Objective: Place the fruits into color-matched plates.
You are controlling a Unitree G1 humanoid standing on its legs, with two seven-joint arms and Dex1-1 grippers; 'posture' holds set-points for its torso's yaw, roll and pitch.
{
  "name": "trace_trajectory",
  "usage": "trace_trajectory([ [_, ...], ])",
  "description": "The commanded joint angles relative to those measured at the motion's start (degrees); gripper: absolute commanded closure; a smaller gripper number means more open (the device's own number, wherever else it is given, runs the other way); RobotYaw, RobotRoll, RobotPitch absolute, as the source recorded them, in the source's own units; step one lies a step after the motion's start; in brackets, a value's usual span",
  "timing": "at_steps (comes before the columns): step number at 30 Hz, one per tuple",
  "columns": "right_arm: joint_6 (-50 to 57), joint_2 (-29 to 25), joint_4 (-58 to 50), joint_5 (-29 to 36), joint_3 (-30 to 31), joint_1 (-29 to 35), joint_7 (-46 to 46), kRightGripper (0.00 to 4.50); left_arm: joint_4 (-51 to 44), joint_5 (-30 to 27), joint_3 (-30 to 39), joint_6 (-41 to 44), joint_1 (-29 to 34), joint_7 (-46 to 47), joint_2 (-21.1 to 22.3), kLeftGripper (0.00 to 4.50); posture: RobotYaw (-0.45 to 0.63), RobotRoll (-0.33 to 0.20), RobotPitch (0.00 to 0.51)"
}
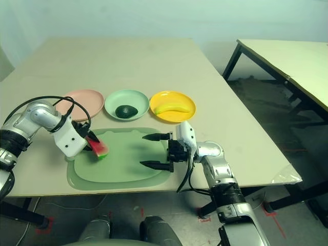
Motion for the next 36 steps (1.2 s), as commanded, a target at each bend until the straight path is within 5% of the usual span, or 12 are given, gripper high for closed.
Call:
trace_trajectory([
  [1,-0.1,-0.7,-0.7,-0.4,0.4,0.4,0.2,0.00,-0.2,0.6,-1.4,0.9,1.9,-0.8,-0.5,3.23,0.00,0.000,0.043],
  [28,0.1,-0.4,-0.8,-0.5,1.5,0.2,-0.5,0.00,-3.5,-5.3,3.9,11.5,-2.9,-6.2,1.7,3.23,0.01,0.000,0.045],
  [36,1.1,0.7,-1.2,0.5,-0.2,0.4,-4.6,0.00,5.3,1.2,6.2,11.4,-8.8,4.1,2.3,3.23,0.02,0.000,0.045],
])
